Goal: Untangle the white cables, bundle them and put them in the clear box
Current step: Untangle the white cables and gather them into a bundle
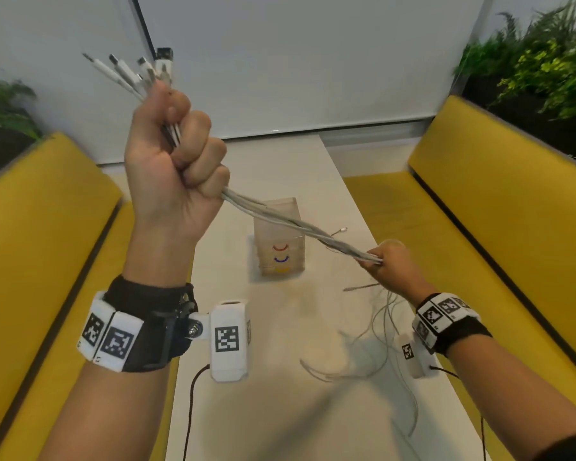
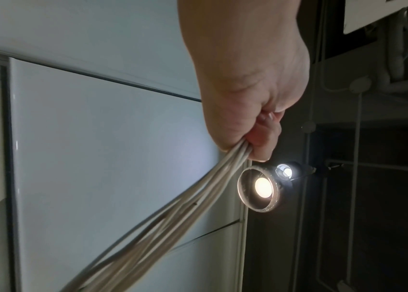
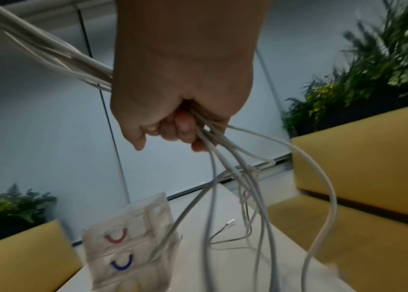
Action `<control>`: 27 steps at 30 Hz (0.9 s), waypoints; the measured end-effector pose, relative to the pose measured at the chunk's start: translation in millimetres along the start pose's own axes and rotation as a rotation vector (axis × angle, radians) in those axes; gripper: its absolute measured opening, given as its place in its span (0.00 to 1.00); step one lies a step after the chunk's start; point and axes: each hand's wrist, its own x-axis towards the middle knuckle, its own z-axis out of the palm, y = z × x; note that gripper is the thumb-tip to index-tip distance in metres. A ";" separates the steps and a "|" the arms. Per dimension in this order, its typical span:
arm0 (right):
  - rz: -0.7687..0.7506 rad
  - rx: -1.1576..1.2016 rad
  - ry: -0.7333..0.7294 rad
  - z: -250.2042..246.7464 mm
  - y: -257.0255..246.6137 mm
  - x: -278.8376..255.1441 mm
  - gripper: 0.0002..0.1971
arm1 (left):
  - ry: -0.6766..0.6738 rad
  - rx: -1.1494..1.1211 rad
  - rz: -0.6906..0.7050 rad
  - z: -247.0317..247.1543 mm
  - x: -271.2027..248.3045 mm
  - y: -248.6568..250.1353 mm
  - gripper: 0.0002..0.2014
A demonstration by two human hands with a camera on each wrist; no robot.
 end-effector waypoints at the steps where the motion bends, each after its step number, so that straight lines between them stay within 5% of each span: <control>1: 0.018 -0.072 0.016 -2.6 3.3 2.3 0.24 | 0.003 0.017 -0.010 0.1 0.4 -3.6 0.14; 4: 0.112 -0.310 0.064 -10.0 11.1 4.9 0.20 | 0.047 0.111 -0.050 -1.0 0.0 -15.3 0.16; 10: 0.233 -0.520 0.268 -36.2 24.4 7.0 0.28 | 0.160 0.202 -0.081 -11.0 -2.0 -24.6 0.16; 15: 0.275 -0.479 0.097 -27.2 15.6 3.3 0.16 | 0.214 0.216 -0.044 -21.4 -1.1 -27.6 0.17; 19: 0.200 -0.433 -0.061 10.1 1.0 -4.5 0.15 | 0.234 0.241 -0.025 -25.8 -0.2 -23.5 0.17; 21: 0.160 -0.330 -0.274 28.3 -7.0 -9.1 0.28 | 0.236 0.267 -0.030 -26.7 -1.9 -25.0 0.16; 23: 0.078 -0.187 -0.473 39.0 -22.7 -14.5 0.58 | 0.237 0.303 -0.051 -29.9 -4.5 -30.5 0.16; 25: -0.143 -0.039 -0.477 39.1 -53.8 -22.2 0.70 | 0.228 0.352 -0.081 -35.4 -7.0 -39.4 0.17; 27: -0.349 0.204 -0.336 31.5 -98.3 -29.9 0.69 | 0.200 0.398 -0.115 -40.2 -9.3 -51.1 0.18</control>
